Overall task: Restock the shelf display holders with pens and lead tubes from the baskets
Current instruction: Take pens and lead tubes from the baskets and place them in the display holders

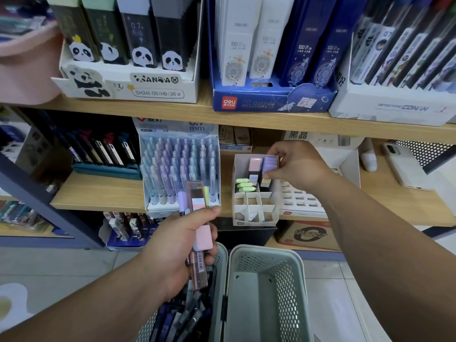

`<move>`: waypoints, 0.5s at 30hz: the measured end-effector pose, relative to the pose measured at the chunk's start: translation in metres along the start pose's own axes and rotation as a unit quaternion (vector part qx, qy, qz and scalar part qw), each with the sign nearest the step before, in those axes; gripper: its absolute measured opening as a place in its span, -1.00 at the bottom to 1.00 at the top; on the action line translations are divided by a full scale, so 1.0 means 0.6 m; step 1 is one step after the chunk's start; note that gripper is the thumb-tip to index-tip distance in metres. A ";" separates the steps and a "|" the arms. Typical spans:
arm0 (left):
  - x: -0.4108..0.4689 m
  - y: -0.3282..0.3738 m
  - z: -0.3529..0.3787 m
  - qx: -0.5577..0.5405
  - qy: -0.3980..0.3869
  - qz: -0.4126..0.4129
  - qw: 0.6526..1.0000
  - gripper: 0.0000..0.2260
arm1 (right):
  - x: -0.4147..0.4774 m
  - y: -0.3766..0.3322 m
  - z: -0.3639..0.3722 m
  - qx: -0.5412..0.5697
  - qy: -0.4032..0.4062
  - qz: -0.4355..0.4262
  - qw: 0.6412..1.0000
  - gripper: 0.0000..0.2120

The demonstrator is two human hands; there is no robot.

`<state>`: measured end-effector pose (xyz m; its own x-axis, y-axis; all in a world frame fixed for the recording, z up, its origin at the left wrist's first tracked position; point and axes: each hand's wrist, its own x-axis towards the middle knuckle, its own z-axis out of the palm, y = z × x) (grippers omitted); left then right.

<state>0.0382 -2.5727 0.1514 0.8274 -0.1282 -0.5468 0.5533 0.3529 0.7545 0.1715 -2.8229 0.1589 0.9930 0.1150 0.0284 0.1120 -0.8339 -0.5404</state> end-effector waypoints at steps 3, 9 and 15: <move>0.000 0.000 0.001 0.000 0.002 0.001 1.000 -0.56 | 0.001 -0.001 0.000 -0.025 -0.001 -0.006 1.000 -0.64; 0.002 0.000 0.001 0.001 0.001 0.001 1.000 -0.57 | -0.007 -0.016 0.006 -0.111 -0.047 -0.064 0.991 -0.15; 0.001 -0.001 0.002 0.003 -0.003 -0.001 1.000 -0.59 | -0.014 -0.030 0.037 -0.163 -0.041 -0.094 0.981 -0.09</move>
<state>0.0385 -2.5744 0.1510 0.8272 -0.1333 -0.5458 0.5548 0.3471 0.7561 0.1601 -2.7969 0.1498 0.9484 0.3158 0.0270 0.3132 -0.9206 -0.2330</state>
